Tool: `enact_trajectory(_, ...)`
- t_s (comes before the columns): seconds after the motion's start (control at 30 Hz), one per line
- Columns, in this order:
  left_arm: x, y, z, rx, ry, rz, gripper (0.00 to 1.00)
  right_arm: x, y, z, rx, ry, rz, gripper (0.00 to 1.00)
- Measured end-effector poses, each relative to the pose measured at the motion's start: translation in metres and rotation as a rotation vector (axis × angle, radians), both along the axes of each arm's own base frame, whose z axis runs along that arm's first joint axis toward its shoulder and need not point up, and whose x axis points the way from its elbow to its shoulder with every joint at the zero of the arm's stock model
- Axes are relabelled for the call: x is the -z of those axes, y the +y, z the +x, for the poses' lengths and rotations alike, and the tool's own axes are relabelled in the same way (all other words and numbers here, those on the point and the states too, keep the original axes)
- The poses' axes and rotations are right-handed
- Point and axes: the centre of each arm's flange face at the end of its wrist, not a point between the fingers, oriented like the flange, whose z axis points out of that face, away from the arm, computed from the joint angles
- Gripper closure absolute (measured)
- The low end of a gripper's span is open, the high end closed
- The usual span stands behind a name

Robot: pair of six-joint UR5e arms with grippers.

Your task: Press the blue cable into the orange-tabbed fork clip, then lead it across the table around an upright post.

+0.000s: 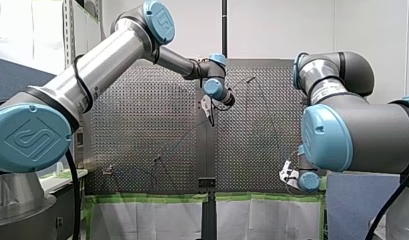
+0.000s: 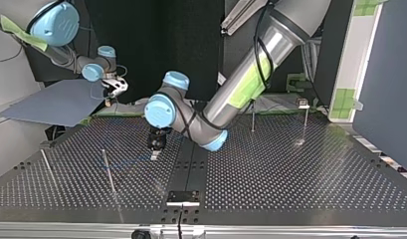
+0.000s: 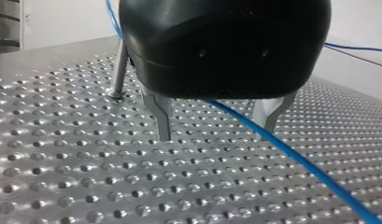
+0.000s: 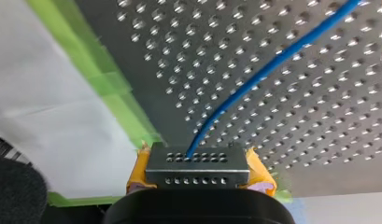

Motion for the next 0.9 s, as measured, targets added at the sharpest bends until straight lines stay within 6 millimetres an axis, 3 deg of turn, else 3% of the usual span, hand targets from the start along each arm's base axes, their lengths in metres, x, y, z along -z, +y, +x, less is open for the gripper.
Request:
enact_trajectory(0.07,0.002,-0.001,-0.004,0.004,0.017,0.011,0.01,0.002,0.000,-0.001,0.001,0.001,0.004,1.00)
enact_trajectory(0.9,0.016,0.008,-0.035,-0.057,0.202,0.093,0.01,0.004,0.000,-0.003,0.001,0.012,0.014,1.00)
